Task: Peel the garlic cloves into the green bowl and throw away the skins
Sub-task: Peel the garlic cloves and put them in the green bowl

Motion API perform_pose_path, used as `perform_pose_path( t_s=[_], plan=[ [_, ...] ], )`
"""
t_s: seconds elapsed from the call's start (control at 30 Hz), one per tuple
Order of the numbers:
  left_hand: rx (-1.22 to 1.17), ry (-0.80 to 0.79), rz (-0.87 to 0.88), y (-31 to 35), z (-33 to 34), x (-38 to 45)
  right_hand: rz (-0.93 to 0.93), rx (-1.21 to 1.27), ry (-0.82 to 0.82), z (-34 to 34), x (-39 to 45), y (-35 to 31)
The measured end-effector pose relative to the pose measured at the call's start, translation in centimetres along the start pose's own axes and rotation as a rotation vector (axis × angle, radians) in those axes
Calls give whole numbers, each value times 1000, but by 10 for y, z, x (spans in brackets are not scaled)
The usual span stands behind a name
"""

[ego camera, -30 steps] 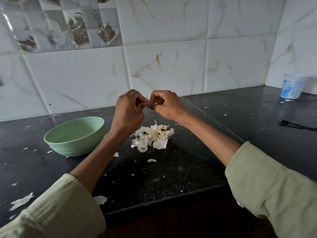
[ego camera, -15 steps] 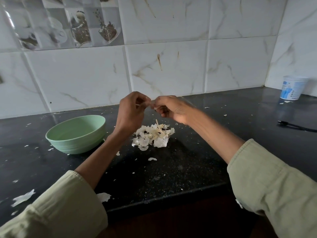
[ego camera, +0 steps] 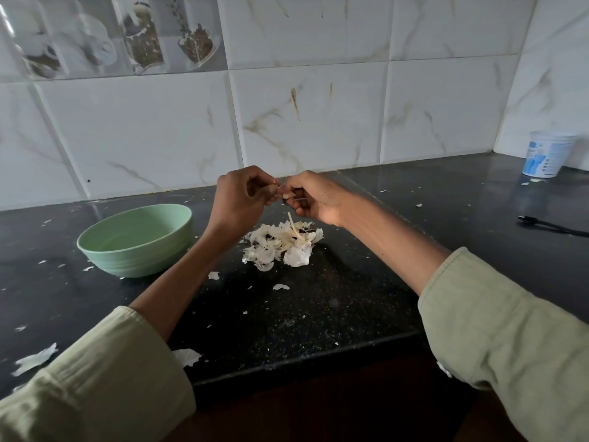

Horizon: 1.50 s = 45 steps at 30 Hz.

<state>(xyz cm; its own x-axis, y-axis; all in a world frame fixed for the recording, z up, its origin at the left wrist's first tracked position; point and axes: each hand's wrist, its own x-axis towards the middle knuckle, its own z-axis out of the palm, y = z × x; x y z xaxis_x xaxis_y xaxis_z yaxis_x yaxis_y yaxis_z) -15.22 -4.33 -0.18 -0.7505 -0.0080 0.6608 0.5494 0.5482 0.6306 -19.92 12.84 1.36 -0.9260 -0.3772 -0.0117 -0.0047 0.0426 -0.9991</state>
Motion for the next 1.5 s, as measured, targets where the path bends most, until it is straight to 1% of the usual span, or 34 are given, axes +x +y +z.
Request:
perform_pose_path(
  t_s=[0.07,0.17,0.37,0.5,0.6,0.77,0.9,0.97,1.03,1.17,1.33,1.4,1.5],
  plan=[
    [92,-14,52,2,1,0,23,-17,9,-1,-1,0],
    [147,-50,87,3,0,2,45,-23,-9,-1,-1,-1],
    [101,-161,42,1,-6,1,100,62,-28,-7,0,2],
    [142,-102,58,4,-3,-1,120,32,-64,-6,-2,3],
    [163,-108,76,5,-4,0,134,-11,-84,-4,-1,3],
    [207,-147,93,5,-4,3,129,-36,-101,-3,-1,5],
    [281,-206,81,-1,-10,5,87,76,-100,-10,1,-1],
    [284,-209,74,-5,-11,4,60,64,-65,-14,1,-3],
    [264,-189,74,-6,-11,5,29,-58,-53,-15,-1,-2],
    [283,-191,114,-4,-10,5,-34,-377,-101,-9,-8,-3],
    [372,-185,89,6,-16,5,-142,-752,-41,-5,-17,-5],
    [464,-189,48,14,-21,5,-205,-914,-20,-7,-21,-8],
    [694,-153,-45,28,-35,6,-270,-1093,-9,-8,-25,-12]
  ],
)
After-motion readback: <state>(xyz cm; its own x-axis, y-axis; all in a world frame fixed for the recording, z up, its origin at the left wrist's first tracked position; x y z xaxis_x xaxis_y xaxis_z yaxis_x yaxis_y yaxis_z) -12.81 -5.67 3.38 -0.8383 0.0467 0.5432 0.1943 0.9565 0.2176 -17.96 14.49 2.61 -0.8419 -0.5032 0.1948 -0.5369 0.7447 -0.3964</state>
